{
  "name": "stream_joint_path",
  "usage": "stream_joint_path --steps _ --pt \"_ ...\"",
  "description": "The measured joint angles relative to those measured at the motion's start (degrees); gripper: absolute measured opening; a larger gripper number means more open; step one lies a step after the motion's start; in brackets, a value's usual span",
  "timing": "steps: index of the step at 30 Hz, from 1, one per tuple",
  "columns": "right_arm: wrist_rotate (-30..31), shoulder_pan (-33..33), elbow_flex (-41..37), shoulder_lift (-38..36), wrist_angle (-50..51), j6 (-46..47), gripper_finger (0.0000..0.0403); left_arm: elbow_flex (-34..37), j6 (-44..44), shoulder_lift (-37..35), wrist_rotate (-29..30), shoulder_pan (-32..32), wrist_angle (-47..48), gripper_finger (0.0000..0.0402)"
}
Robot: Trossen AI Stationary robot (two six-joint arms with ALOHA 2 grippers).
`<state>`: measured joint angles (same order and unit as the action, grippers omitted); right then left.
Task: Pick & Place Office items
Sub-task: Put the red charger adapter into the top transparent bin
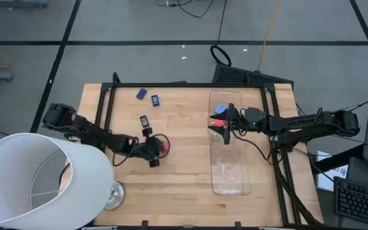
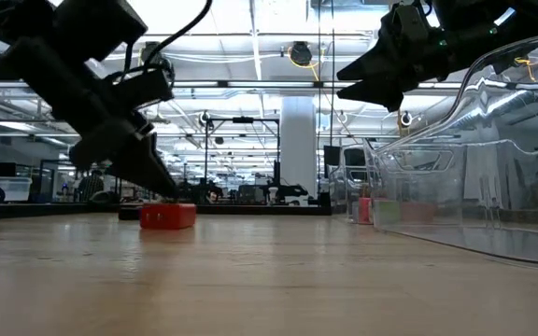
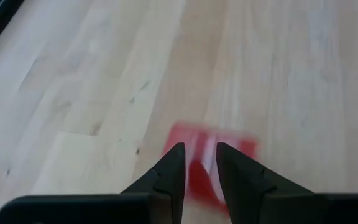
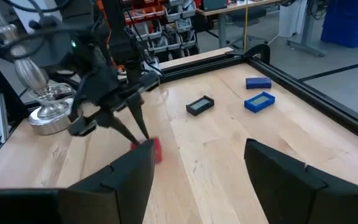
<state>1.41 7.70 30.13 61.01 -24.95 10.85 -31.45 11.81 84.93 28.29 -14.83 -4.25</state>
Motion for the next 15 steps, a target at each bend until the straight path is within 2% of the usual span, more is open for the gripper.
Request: stream_joint_path --steps 5,7,10,15 --pt "0.0 0.0 0.0 0.0 0.1 0.0 0.0238 -0.1 8.7 -3.5 0.3 0.2 0.7 0.0095" --pt "0.0 0.0 0.0 0.1 -0.1 0.0 0.0238 -0.1 12.0 -4.3 0.2 0.2 0.7 0.0107" --pt "0.0 0.0 0.0 0.6 -0.1 0.0 0.0238 -0.1 18.4 -5.2 0.2 0.7 1.4 0.0146" --pt "0.0 0.0 0.0 1.8 -0.5 0.2 0.0238 -0.2 25.1 -4.3 0.2 2.9 2.9 0.0237"
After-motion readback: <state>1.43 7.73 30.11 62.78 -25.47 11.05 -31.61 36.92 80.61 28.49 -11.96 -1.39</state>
